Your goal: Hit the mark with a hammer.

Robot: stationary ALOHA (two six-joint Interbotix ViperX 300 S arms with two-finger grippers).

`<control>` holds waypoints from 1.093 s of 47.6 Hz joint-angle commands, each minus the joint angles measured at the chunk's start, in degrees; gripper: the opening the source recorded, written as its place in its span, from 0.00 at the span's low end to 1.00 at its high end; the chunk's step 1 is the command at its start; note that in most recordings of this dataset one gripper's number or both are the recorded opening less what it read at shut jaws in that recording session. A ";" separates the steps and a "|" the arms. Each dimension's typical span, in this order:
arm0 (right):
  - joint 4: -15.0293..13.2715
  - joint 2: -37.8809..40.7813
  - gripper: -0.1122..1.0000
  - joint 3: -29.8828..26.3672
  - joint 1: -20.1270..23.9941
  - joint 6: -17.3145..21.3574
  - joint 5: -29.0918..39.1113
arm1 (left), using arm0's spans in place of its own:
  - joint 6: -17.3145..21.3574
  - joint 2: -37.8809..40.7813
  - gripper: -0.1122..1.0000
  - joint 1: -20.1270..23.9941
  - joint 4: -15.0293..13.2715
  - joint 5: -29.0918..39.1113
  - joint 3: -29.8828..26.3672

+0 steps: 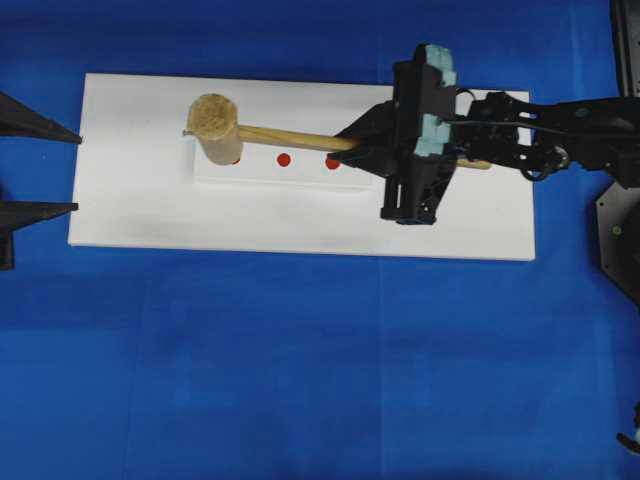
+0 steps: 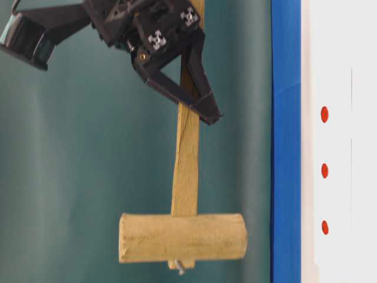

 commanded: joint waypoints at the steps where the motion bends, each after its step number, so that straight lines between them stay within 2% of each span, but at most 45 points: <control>1: -0.26 -0.44 0.11 -2.37 0.18 -0.09 -0.35 | -0.09 0.79 0.86 0.97 -0.09 -0.44 -0.53; 6: -0.35 -0.35 0.11 -2.55 0.26 -0.18 -0.35 | -0.09 1.05 0.86 2.11 -0.18 -1.41 -0.53; 12: -0.26 -0.35 0.11 -2.46 0.35 -0.53 -0.44 | -0.09 3.69 0.86 3.60 -0.18 -7.65 0.00; 20: -0.35 -0.26 0.11 -2.55 0.35 -0.53 -0.53 | -0.09 12.57 0.86 3.69 -0.18 -17.05 -0.53; 33: -0.26 -0.26 0.11 -2.55 0.44 -0.53 -0.44 | -0.09 29.44 0.92 3.69 -0.18 -25.14 -6.59; 45: -0.35 -0.26 0.11 -2.55 0.79 -0.53 -0.62 | 0.09 42.28 0.94 3.69 -0.18 -26.46 -14.50; 52: -0.35 -0.26 0.11 -2.55 0.97 -0.53 -0.62 | 0.09 45.44 0.94 3.87 -0.18 -26.28 -17.40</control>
